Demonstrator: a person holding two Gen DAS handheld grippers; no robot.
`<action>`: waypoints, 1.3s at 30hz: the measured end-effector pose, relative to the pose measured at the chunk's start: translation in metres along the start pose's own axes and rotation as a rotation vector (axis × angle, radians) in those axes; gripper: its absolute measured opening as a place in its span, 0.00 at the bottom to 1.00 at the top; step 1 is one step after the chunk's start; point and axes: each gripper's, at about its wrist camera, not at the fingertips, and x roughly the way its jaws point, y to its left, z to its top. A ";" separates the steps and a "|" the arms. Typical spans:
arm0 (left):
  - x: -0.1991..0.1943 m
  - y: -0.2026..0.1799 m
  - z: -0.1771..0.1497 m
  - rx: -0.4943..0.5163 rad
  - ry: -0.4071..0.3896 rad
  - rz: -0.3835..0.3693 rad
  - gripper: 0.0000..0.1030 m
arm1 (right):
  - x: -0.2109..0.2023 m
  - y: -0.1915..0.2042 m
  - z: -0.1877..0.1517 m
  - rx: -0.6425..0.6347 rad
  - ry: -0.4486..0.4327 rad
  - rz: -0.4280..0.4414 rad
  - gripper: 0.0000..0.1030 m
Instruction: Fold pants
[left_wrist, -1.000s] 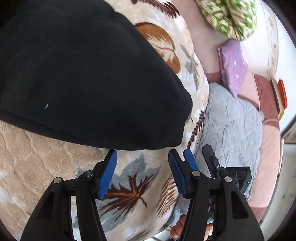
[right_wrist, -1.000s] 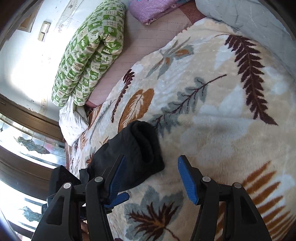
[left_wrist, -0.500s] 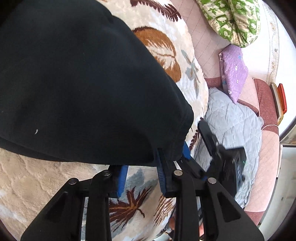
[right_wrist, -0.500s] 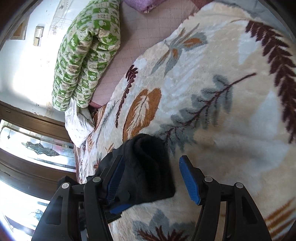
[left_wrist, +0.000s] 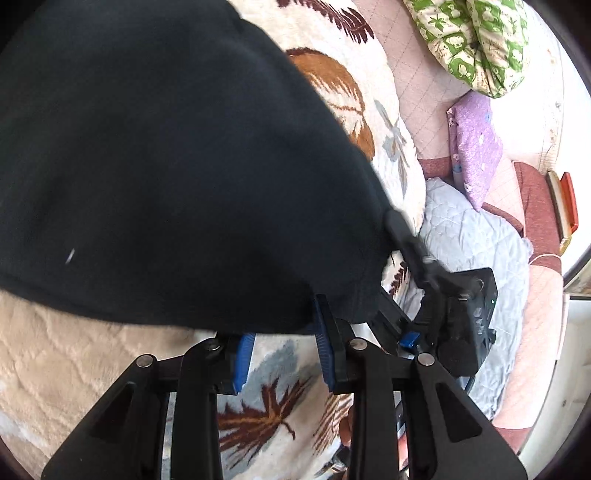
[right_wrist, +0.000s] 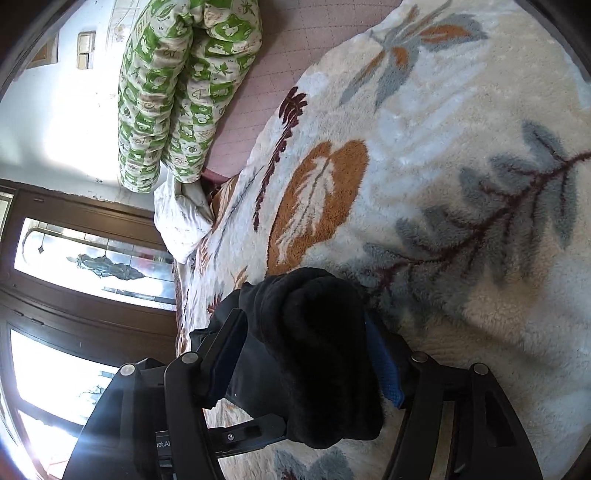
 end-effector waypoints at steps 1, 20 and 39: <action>0.000 -0.001 0.002 0.007 0.006 0.010 0.17 | 0.000 -0.001 0.000 0.000 -0.005 -0.014 0.51; -0.080 0.005 0.009 0.041 0.060 -0.137 0.06 | -0.027 0.106 -0.022 -0.131 -0.067 -0.121 0.17; -0.189 0.100 0.070 -0.089 -0.077 -0.210 0.06 | 0.111 0.230 -0.074 -0.272 0.102 -0.215 0.16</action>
